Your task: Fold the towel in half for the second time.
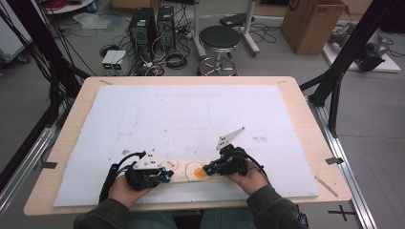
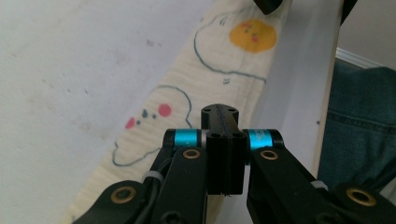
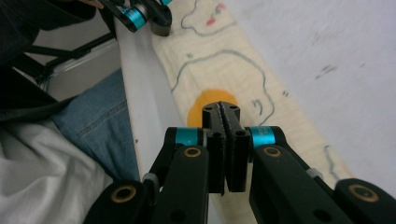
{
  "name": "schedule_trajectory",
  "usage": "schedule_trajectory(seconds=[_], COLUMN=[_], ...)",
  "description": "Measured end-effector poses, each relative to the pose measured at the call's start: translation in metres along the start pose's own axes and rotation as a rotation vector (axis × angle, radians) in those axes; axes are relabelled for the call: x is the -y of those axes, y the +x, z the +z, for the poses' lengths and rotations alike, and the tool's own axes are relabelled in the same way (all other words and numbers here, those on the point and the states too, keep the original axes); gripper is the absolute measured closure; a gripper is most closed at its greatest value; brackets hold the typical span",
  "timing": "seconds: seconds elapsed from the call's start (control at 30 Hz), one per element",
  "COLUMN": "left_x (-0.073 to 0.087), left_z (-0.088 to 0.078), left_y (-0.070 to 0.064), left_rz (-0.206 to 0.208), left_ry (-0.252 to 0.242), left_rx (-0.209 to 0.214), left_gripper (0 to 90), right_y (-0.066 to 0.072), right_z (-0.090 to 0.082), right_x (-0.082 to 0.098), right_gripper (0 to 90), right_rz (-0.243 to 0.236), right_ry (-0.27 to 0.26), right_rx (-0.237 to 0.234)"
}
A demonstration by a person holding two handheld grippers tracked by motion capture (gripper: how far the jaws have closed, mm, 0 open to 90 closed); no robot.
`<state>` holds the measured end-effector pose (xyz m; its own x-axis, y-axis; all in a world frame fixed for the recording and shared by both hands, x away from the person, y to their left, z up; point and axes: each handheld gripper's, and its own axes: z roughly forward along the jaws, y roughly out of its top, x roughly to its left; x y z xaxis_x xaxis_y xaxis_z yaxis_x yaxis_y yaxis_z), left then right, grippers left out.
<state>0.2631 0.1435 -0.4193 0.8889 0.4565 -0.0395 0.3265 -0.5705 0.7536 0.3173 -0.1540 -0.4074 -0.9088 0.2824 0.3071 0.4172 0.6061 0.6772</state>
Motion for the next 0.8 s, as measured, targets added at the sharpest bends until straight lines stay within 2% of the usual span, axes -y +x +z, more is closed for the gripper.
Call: schedule_trajectory(seconds=[0.13, 0.23, 0.33, 0.73, 0.8], left_x=[0.008, 0.013, 0.015, 0.027, 0.03], left_z=[0.007, 0.005, 0.003, -0.012, -0.015], left_y=[0.003, 0.005, 0.006, 0.015, 0.017], left_rz=[-0.006, -0.017, -0.022, -0.053, -0.069], left_ry=[0.04, 0.041, 0.045, 0.043, 0.038], left_rx=[-0.005, -0.004, -0.011, -0.027, -0.023], left_gripper=[89.4, 89.4, 89.4, 88.5, 86.6], right_y=[-0.004, -0.006, -0.009, -0.02, -0.022], right_z=[0.012, 0.017, 0.016, -0.009, -0.013], right_x=[0.005, 0.011, 0.015, 0.042, 0.046], right_gripper=[89.4, 89.4, 89.4, 88.9, 88.7], right_rz=[0.019, 0.024, 0.038, 0.087, 0.093], right_ry=[0.061, 0.101, 0.092, 0.054, 0.047], right_rx=[-0.008, -0.001, -0.011, 0.021, 0.026])
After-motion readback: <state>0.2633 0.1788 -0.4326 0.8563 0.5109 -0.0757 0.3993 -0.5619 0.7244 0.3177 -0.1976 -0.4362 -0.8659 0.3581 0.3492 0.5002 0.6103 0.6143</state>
